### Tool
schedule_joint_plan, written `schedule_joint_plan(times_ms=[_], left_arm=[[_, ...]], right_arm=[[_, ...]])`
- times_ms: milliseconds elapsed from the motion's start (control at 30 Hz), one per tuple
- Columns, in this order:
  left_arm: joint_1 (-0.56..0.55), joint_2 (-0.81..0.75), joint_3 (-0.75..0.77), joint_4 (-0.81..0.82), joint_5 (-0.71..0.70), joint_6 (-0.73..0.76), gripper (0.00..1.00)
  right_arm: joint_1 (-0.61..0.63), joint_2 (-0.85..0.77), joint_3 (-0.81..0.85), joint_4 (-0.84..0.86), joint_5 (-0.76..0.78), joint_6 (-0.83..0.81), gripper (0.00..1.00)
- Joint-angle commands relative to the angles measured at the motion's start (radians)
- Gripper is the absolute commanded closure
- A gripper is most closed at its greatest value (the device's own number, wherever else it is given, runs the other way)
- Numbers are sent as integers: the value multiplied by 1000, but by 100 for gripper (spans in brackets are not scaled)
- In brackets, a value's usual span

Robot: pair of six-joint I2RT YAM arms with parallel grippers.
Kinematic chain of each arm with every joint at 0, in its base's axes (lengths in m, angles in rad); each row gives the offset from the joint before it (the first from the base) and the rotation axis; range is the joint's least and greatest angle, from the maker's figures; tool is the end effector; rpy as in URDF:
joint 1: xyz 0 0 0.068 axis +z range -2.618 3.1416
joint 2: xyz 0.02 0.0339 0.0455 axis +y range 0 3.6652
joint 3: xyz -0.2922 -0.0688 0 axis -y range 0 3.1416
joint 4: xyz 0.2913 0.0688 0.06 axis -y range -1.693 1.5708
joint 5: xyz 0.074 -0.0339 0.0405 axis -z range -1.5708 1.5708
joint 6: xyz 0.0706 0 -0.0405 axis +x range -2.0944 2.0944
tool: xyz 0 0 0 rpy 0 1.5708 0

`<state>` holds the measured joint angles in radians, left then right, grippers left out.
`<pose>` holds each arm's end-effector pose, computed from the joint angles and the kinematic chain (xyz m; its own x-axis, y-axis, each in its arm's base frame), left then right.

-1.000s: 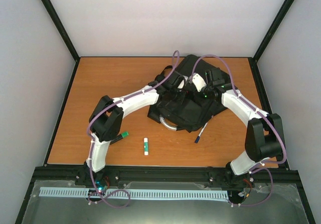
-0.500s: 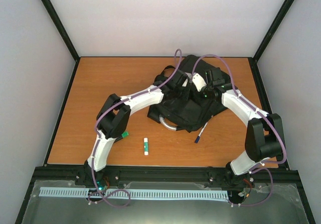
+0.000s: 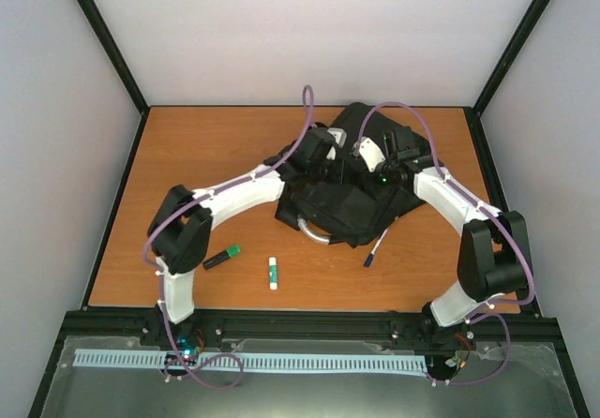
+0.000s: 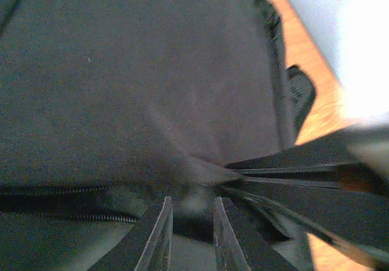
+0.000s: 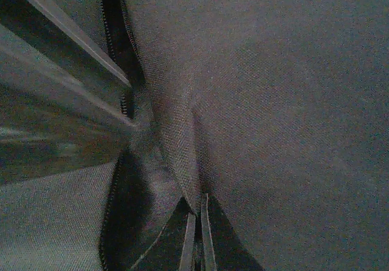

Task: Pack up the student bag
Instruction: Place the stationery in the student bag, then pick up the stationery from the center of the board.

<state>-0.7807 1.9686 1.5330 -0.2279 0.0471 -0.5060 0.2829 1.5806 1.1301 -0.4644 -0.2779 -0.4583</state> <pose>0.3788 -0.3799 0.2254 -0.7362 0.0478 -0.6751 0.4259 0.8080 -0.4072 0.3765 0.1296 0.2204 -0.4926 -0.5863 -0.6431 -0.7215 0.6884 -0.0748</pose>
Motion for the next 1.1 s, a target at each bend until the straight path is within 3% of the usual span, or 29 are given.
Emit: schedule_joint_plan(times_ms=[0,533,833,1067], left_arm=[[-5,-144,-37,-13,2,-44,76],[-262,-432,-426,-98,-181,-91,63],[-524,-327,-378,-204,-388,-118,58],[-591,-159,-307,-202,-447,-109,54]], right_arm=[[9,12,7,-3,-46,7,97],[3,36,21,-12,-5,27,97],[-1,38,22,-14,-11,24,97],[-5,37,25,-18,-26,27,97]])
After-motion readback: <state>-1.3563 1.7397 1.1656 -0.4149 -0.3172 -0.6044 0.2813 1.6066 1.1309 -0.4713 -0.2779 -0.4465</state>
